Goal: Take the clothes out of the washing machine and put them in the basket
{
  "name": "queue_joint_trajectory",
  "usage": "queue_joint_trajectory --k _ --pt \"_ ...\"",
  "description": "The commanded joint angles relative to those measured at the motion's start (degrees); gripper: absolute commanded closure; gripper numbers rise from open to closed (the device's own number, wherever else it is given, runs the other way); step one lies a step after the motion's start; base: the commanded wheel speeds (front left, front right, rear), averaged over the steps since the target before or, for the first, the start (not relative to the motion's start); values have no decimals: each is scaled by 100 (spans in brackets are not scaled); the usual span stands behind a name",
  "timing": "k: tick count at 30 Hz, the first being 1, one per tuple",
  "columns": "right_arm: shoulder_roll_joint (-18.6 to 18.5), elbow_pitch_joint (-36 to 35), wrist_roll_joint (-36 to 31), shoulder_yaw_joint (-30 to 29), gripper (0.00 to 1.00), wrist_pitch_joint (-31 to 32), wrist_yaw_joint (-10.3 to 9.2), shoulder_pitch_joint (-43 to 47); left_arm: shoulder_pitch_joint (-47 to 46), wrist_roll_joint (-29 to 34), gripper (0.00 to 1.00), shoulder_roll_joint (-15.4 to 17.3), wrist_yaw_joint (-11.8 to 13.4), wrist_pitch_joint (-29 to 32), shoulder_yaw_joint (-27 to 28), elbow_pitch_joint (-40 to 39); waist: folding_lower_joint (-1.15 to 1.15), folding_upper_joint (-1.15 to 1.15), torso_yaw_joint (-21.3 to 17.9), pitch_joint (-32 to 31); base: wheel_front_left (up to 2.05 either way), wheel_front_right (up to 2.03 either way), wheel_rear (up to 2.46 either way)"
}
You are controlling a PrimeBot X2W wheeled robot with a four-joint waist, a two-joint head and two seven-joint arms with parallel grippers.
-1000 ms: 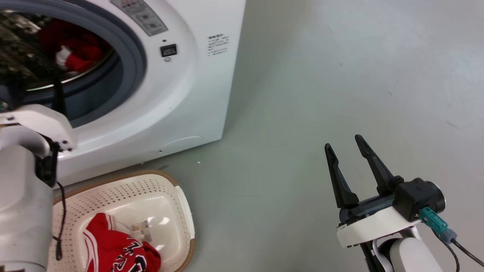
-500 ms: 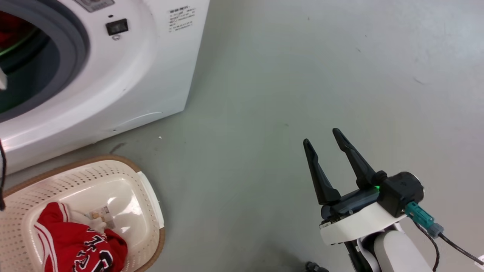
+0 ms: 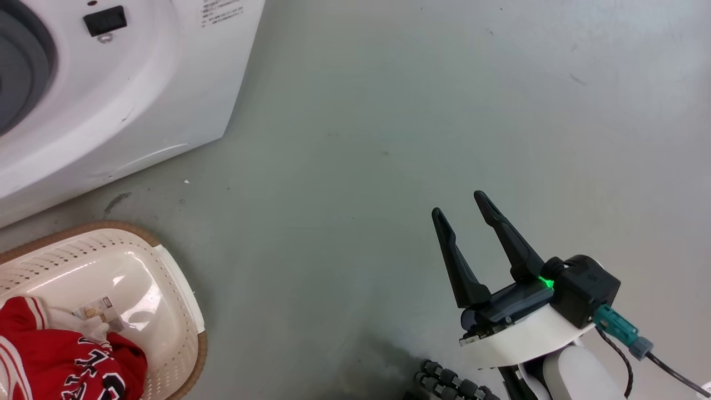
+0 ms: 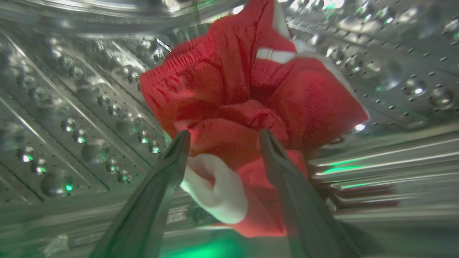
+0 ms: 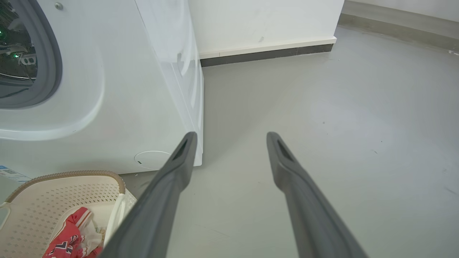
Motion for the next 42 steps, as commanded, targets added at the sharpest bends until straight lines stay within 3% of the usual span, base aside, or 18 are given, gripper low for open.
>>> queue_joint_trajectory --k 1,10,14,15,16,17,24,30,42 --pt "14 -62 8 3 0 -9 -4 66 -102 22 0 10 22 149 -30 -5 -1 0 -43 74 0 0 0" --pt "13 -181 26 4 0 -10 -4 219 -422 63 0 -49 103 1345 -249 -87 -1 0 -16 289 0 0 0" --pt "13 -190 40 12 0 -10 -4 208 -401 61 0 -18 181 1574 -302 -243 -1 0 -10 331 0 0 0" --pt "13 -195 48 14 0 -10 -4 195 -382 57 9 -14 219 1579 -300 -303 -1 0 -9 342 0 0 0" --pt "13 -201 53 13 0 -10 -4 184 -353 55 59 -10 249 1549 -302 -371 -1 0 -9 351 0 0 0" --pt "13 -204 56 17 0 -10 -4 172 -312 52 100 -4 283 1537 -303 -427 -1 0 -10 355 0 0 0" --pt "13 -157 62 41 0 -11 -4 74 -33 51 100 75 601 1142 -233 -879 -1 0 -26 313 0 0 0" --pt "13 -92 75 92 0 -11 -4 -58 344 27 100 155 810 462 -133 -1242 -1 0 -50 181 0 0 0" --pt "11 166 -8 88 0 -10 -4 -248 1434 -228 100 116 990 -822 145 -1304 -1 0 38 -505 0 0 0"
